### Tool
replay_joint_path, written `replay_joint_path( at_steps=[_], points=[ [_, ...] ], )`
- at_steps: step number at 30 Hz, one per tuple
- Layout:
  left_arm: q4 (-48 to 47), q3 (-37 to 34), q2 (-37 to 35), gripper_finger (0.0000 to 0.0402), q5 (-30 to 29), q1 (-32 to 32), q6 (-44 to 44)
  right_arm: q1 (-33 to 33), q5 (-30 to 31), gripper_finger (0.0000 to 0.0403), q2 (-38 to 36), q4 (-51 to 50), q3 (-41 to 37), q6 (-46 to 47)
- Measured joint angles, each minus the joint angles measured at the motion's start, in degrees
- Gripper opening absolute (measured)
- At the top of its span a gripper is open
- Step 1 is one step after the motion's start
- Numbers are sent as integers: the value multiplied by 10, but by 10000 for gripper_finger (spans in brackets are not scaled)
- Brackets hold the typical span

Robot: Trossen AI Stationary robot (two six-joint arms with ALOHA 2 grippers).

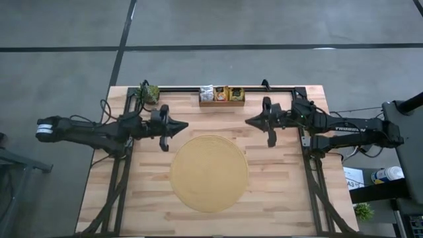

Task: Pick & Place Tea
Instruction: Adjust the red tea bags in the middle section of the wooden organizer

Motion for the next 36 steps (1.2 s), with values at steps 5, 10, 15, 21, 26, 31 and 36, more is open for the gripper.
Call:
replay_joint_path(
  at_steps=[5,10,15,21,26,31,36],
  points=[
    [-10,22,20,0,-3,13,-9,-54,24,9,24,-46,38,53],
    [-66,55,56,0,-3,39,-20,-102,22,9,57,-108,82,-11],
    [-113,91,74,0,1,65,-18,-151,24,9,98,-134,133,48],
    [-131,100,59,0,5,99,-8,-198,-17,9,189,-235,242,33],
    [-184,98,41,0,30,120,-3,-205,-24,9,299,-386,363,-61],
    [-194,97,33,0,33,126,13,-205,-24,9,404,-501,477,-147],
    [-193,97,23,0,33,126,34,-210,-24,9,479,-534,539,-186]
  ],
)
